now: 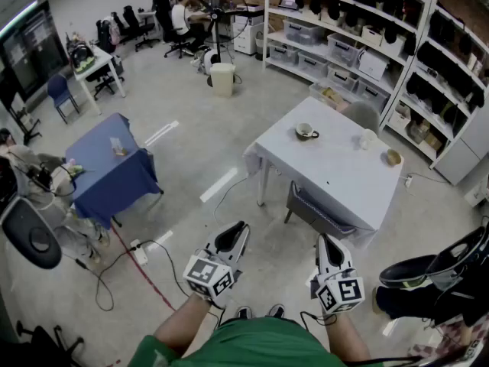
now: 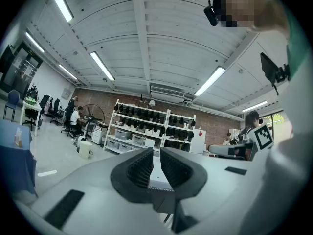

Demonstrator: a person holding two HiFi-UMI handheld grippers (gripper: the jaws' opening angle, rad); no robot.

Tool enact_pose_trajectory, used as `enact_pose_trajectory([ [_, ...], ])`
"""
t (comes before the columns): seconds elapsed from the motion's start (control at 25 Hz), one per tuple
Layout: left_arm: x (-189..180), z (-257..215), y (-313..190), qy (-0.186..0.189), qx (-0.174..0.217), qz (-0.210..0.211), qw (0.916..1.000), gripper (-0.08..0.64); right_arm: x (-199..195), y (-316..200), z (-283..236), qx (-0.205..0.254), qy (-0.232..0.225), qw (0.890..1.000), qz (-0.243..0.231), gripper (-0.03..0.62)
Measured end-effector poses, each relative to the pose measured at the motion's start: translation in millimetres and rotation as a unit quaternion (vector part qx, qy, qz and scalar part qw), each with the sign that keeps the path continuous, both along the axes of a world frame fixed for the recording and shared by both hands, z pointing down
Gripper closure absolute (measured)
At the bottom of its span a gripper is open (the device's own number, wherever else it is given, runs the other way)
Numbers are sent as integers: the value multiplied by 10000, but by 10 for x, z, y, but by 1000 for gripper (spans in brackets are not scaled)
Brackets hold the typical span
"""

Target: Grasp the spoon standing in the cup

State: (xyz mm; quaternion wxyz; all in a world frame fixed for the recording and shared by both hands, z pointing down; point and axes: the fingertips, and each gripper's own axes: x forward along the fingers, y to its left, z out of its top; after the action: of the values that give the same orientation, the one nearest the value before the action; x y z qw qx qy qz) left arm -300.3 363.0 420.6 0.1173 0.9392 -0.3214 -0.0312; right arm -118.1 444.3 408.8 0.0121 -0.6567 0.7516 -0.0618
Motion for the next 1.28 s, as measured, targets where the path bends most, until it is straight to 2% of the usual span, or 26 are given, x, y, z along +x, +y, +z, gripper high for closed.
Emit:
enact_pose_trajectory([
  [0.36, 381, 15, 459, -83, -208, 74, 9997, 500, 336, 446, 41, -102, -185, 9998, 29, 571],
  [0.48, 524, -45, 543, -85, -191, -42, 9998, 500, 523, 541, -29, 25, -199, 9998, -46, 571],
  [0.68, 814, -367, 631, -58, 110, -269, 9996, 500, 918, 676, -229, 287, -366, 9989, -116, 571],
  [0.92, 919, -628, 590, -37, 576, -531, 9969, 500, 1150, 599, -264, 463, -407, 9977, -280, 571],
  [1.12, 947, -620, 613, -86, 586, -736, 9955, 500, 1256, 531, -207, 441, -444, 9970, -456, 571],
  [1.28, 956, -594, 370, -113, 544, -888, 9945, 500, 1329, 304, -201, 404, -461, 9970, -479, 571],
])
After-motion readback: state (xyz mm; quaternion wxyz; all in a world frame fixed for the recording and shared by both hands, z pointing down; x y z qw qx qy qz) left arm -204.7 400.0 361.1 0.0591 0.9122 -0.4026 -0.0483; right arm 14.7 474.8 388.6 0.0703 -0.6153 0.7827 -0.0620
